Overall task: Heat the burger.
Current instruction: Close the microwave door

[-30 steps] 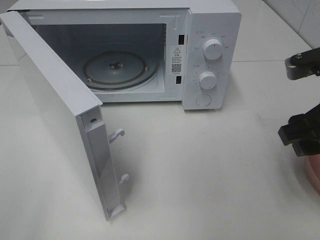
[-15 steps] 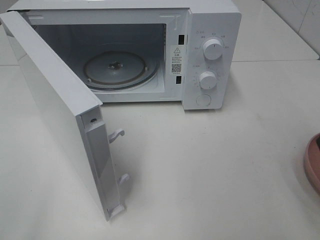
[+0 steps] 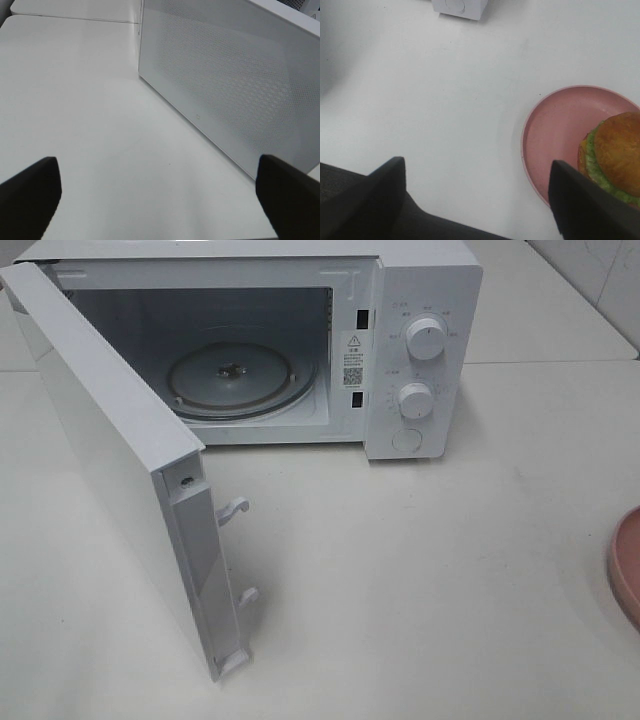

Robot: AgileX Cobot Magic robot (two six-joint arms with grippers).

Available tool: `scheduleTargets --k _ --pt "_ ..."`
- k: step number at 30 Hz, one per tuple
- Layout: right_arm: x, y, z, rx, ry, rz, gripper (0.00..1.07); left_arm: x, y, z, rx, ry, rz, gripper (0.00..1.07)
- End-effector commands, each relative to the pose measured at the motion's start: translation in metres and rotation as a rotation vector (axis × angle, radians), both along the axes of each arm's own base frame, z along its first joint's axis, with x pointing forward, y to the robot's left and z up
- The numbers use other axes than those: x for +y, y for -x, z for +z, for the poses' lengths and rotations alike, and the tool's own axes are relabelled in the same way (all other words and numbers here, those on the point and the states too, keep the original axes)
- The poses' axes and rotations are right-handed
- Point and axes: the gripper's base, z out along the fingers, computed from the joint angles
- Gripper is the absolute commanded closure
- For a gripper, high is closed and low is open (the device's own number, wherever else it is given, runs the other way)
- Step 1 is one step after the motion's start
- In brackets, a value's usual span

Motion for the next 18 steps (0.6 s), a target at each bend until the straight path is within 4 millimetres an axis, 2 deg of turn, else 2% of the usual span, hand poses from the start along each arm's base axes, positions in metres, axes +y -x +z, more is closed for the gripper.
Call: scheduleTargets --k 1,9,18 --pt "-0.008 0.015 -0.019 -0.041 0.008 -0.005 0.31 0.000 0.002 0.000 -0.022 0.007 0.007 0.09" --pt "-0.015 0.030 -0.042 -0.157 -0.003 -0.094 0.31 0.000 0.002 0.000 -0.022 0.007 0.007 0.09" --pt "-0.018 0.058 -0.043 -0.342 -0.027 -0.161 0.31 0.000 0.002 0.000 -0.022 0.007 0.007 0.09"
